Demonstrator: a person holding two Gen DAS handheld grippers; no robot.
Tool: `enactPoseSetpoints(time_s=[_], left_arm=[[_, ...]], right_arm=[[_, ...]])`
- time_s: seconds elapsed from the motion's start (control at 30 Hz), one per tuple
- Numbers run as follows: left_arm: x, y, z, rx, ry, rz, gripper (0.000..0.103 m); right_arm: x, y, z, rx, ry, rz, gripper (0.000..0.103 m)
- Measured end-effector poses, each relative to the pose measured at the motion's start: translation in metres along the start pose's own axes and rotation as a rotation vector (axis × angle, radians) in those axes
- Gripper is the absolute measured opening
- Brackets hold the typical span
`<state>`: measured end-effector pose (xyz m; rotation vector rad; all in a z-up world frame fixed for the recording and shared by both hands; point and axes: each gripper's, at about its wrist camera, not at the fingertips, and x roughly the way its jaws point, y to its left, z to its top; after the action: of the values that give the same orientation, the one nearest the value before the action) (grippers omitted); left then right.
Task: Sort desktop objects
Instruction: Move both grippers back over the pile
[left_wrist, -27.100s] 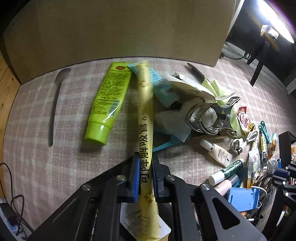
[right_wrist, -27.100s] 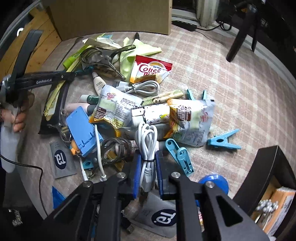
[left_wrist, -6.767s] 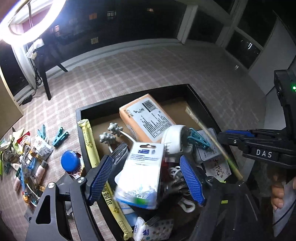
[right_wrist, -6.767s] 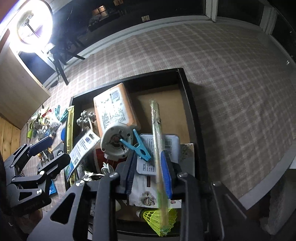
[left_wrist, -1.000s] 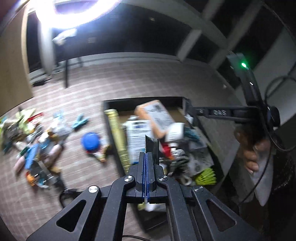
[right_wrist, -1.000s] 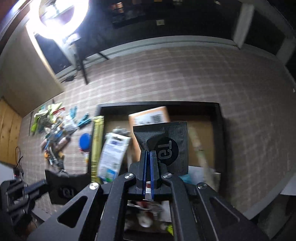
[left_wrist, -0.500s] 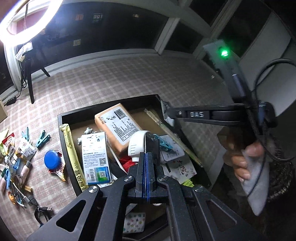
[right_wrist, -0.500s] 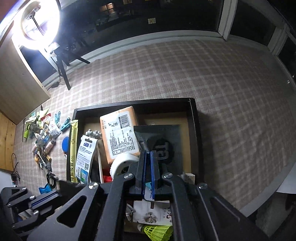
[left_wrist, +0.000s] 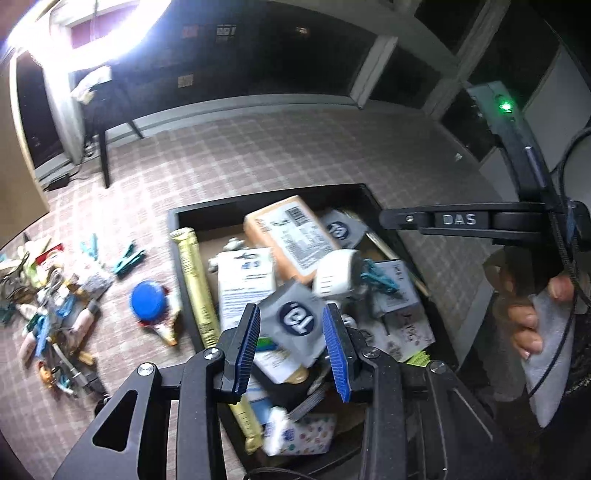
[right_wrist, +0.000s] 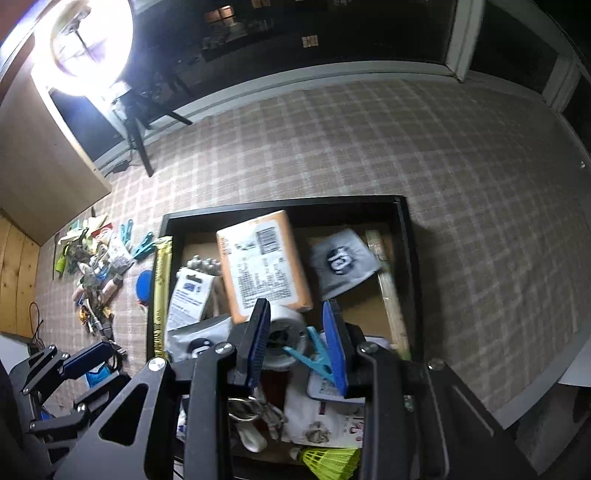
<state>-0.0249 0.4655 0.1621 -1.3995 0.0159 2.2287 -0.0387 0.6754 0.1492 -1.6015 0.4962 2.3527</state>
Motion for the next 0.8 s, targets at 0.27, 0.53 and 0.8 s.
enactPoseSetpoints(time_s=[0.27, 0.53, 0.8], left_arm=[[-0.007, 0.056, -0.02, -0.079, 0.008, 0.076, 0.034], [-0.036, 0.14, -0.058, -0.167, 0.014, 0.166, 0.039], [-0.068, 0.208, -0.105, -0.21, 0.025, 0.231, 0.049]], right_arm=[[0.009, 0.047, -0.005, -0.064, 0.014, 0.035, 0.029], [0.017, 0.108, -0.021, -0.16, 0.038, 0.078, 0.029], [0.032, 0.177, -0.054, -0.286, 0.083, 0.129, 0.03]])
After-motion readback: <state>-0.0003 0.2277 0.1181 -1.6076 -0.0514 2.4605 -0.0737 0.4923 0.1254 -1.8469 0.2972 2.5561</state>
